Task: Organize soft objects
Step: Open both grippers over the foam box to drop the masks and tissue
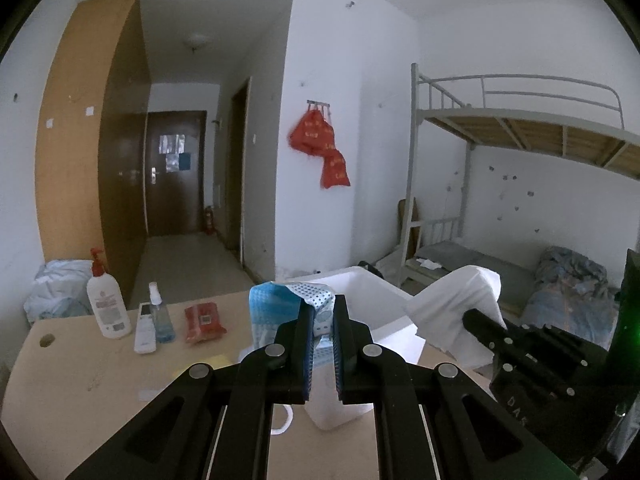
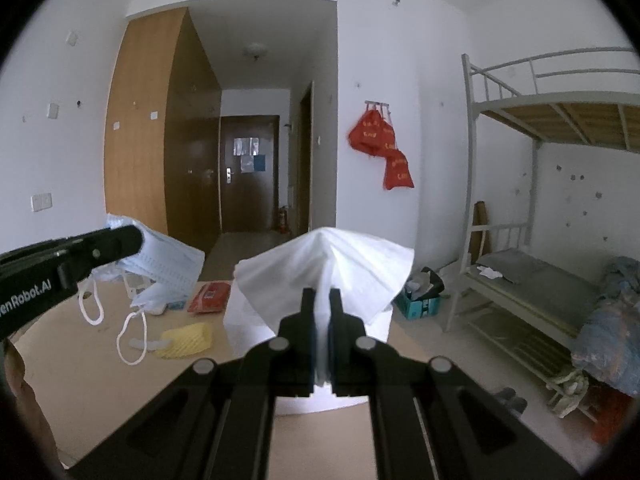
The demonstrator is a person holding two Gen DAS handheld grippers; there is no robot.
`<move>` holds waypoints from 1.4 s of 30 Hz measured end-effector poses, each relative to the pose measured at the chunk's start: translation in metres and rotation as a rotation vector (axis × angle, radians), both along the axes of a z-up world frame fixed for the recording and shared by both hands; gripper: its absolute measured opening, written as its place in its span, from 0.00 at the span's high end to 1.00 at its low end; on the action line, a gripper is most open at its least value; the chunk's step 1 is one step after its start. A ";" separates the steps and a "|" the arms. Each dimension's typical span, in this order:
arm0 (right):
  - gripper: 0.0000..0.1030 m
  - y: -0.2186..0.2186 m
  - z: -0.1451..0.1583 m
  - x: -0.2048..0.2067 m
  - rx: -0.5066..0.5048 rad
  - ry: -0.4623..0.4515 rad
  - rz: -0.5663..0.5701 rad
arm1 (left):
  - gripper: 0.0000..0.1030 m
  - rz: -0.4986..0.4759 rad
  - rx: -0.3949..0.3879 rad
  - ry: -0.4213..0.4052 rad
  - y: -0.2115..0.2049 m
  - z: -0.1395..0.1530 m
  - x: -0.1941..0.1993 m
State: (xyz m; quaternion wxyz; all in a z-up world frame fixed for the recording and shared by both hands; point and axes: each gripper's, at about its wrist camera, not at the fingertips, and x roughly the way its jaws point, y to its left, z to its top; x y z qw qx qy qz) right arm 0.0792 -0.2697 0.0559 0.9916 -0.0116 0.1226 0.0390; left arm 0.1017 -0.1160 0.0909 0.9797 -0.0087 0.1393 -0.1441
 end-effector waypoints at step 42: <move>0.93 -0.026 -0.005 0.096 0.031 0.104 -0.035 | 0.91 -0.191 0.051 0.216 -0.072 -0.018 0.167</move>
